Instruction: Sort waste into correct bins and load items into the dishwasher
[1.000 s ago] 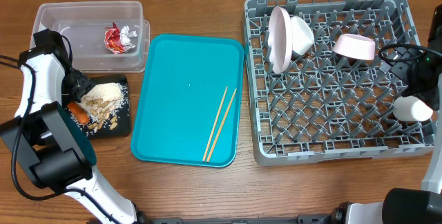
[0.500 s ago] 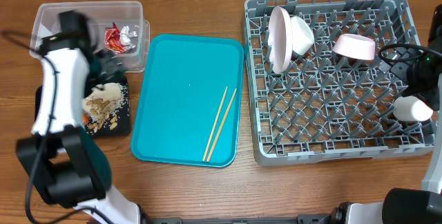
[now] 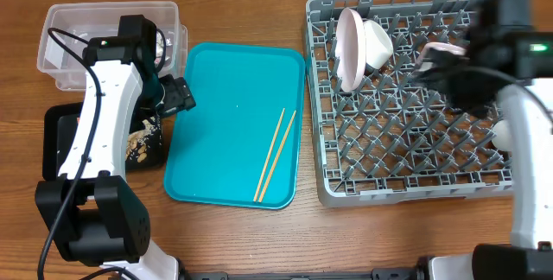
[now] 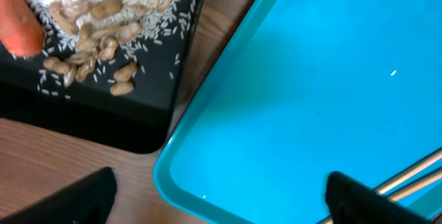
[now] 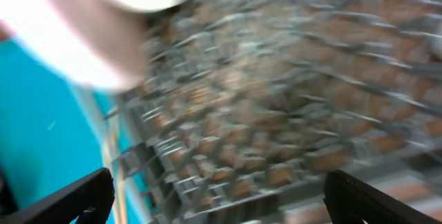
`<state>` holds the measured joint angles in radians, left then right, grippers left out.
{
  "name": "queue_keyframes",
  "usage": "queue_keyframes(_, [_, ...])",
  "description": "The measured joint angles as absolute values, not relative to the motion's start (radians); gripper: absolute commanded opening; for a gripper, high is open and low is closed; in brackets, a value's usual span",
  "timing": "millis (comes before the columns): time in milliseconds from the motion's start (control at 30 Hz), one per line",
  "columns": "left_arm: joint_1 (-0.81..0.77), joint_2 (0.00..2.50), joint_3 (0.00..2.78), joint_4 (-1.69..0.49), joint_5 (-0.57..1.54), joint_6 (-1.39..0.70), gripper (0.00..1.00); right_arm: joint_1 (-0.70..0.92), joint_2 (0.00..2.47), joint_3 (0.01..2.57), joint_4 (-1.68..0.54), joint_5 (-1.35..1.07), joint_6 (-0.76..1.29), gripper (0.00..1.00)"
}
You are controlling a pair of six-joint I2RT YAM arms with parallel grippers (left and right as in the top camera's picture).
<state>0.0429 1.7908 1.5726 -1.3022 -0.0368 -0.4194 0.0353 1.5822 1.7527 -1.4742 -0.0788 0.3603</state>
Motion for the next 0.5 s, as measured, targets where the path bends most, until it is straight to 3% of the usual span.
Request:
queue_keyframes(267, [0.074, 1.791, 1.572, -1.303, -0.03, -0.427, 1.0, 0.431, 1.619, 1.753, -1.361, -0.105, 0.48, 1.0])
queue_keyframes(500, [0.228, 1.791, 1.572, -1.311, 0.006, -0.438, 1.0, 0.625, 1.802, 1.753, -1.293, -0.107, 0.586, 1.0])
